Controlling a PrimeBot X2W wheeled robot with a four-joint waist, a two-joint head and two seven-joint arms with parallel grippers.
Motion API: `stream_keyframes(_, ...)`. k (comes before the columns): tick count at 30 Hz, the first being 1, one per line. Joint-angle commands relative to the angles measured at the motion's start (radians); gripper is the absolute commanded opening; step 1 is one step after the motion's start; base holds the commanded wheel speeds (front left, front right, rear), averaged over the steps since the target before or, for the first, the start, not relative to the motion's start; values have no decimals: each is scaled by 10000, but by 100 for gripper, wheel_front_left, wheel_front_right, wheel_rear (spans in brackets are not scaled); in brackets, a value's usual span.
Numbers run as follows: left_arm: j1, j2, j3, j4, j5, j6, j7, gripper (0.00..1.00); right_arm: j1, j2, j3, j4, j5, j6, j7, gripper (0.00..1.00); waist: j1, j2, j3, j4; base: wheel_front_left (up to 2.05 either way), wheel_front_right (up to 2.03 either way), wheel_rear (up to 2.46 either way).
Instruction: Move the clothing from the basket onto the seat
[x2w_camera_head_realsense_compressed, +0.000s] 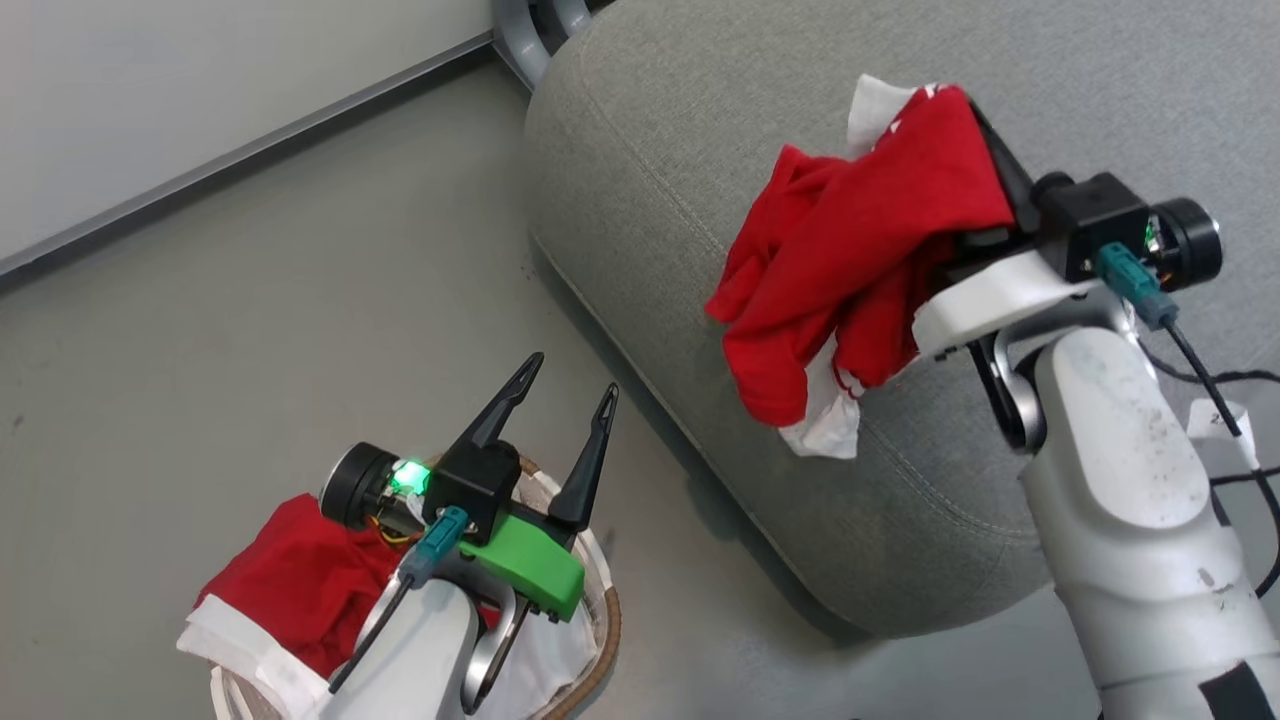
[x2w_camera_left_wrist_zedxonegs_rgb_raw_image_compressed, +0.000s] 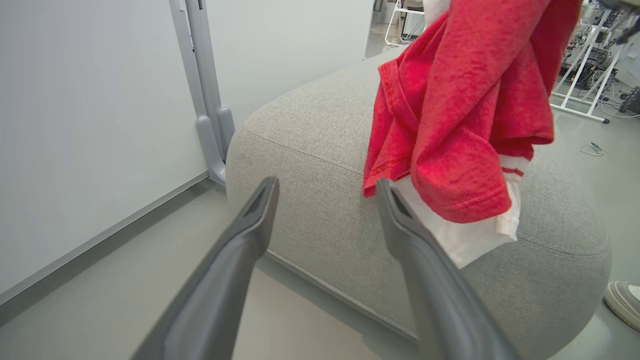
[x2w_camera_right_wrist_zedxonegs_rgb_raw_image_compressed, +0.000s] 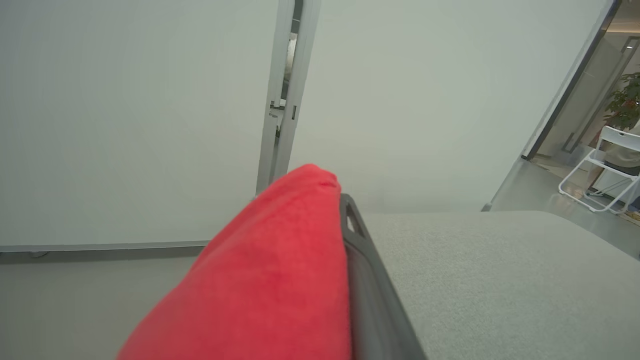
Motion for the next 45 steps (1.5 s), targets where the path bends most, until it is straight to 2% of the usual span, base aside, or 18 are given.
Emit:
stream_keyframes(1, -225, 36, -29, -37, 143, -61, -37, 100, -542, -25, -161, 65, -233, -15, -24, 0, 0, -1, 448, 402, 0, 0, 0)
stream_keyframes(5, -565, 0, -239, -117, 209, -56, -37, 100, -2048, -15, -961, 504, -501, -14, -23, 0, 0, -1, 1082, 1096, 0, 0, 0)
stream_keyframes(8, -789, -1, -423, -267, 259, -64, -37, 100, -3320, -41, -1607, 790, -1160, -15, -24, 0, 0, -1, 1549, 1619, 0, 0, 0)
stream_keyframes(12, -1036, 25, -896, -400, 371, -63, -37, 100, -4806, -706, -2414, 1202, -1972, -15, -23, 0, 0, -1, 2221, 2495, 0, 0, 0)
stream_keyframes(15, -1193, 31, -1153, -565, 409, -64, -37, 100, -5754, -1537, -2806, 1524, -2441, -14, -23, 0, 0, -1, 2735, 3146, 0, 0, 0)
stream_keyframes(19, -1394, 30, -1381, -783, 487, -65, -35, 100, -6369, -2468, -3653, 1833, -2779, -14, -23, 0, 0, -1, 3344, 3820, 0, 0, 0)
stream_keyframes(21, -1488, 31, -1444, -884, 547, -65, -37, 100, -6329, -2683, -4152, 2093, -2922, -14, -16, 0, 0, -1, 3615, 4028, 0, 0, 0)
stream_keyframes(26, -1735, 47, -1515, -1077, 647, -66, -37, 100, -5633, -2955, -5109, 2788, -3115, -14, -16, 0, 0, -1, 4070, 4243, 0, 0, 0)
stream_keyframes(38, -1674, 290, -1243, -1067, 748, -22, -37, 100, -3949, -1946, -6047, 3428, -3112, -15, -16, 0, 0, -1, 4274, 3513, 0, 0, 0)
stream_keyframes(39, -1673, 304, -1239, -1058, 744, -24, -37, 100, -3858, -1875, -6022, 3350, -3110, -15, -16, 22, 0, -1, 4258, 3458, 0, 0, 0)
stream_keyframes(40, -1670, 316, -1235, -1050, 746, -26, -37, 100, -3783, -1795, -6033, 3209, -3037, -15, -15, 48, 0, -1, 4235, 3411, 0, 0, 0)
stream_keyframes(41, -1652, 336, -1214, -1026, 739, -27, -37, 100, -3603, -1672, -5960, 3058, -3017, -14, -16, 100, 0, -1, 4189, 3348, 0, 0, 0)
stream_keyframes(45, -1524, 360, -1150, -945, 673, -30, -37, 100, -2907, -1433, -5632, 2527, -2852, -15, -16, 100, 0, -1, 3907, 3164, 0, 0, 0)
